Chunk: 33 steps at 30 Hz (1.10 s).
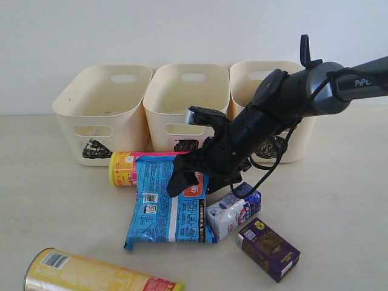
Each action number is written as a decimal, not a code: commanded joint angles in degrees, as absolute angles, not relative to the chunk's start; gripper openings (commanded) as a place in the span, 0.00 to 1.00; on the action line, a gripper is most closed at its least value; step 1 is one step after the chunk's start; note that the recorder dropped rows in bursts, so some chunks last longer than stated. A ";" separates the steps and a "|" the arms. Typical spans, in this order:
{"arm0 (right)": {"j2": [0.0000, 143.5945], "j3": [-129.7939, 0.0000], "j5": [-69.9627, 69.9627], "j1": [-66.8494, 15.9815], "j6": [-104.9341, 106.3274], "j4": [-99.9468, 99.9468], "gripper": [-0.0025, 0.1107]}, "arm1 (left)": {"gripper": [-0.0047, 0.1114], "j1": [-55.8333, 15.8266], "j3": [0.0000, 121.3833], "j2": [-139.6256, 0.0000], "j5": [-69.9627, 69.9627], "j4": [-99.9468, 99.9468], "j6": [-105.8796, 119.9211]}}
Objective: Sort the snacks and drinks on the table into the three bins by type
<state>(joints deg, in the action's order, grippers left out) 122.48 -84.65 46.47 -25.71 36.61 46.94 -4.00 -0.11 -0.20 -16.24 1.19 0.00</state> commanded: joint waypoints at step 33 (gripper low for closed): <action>122.45 -84.66 45.82 -25.85 41.81 47.16 0.72 | 0.07 -3.84 0.00 0.00 -15.89 0.71 -0.41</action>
<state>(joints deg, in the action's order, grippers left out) 122.48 -84.65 46.02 -25.71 40.60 47.05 -4.00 -0.11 -0.20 -16.24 1.19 0.00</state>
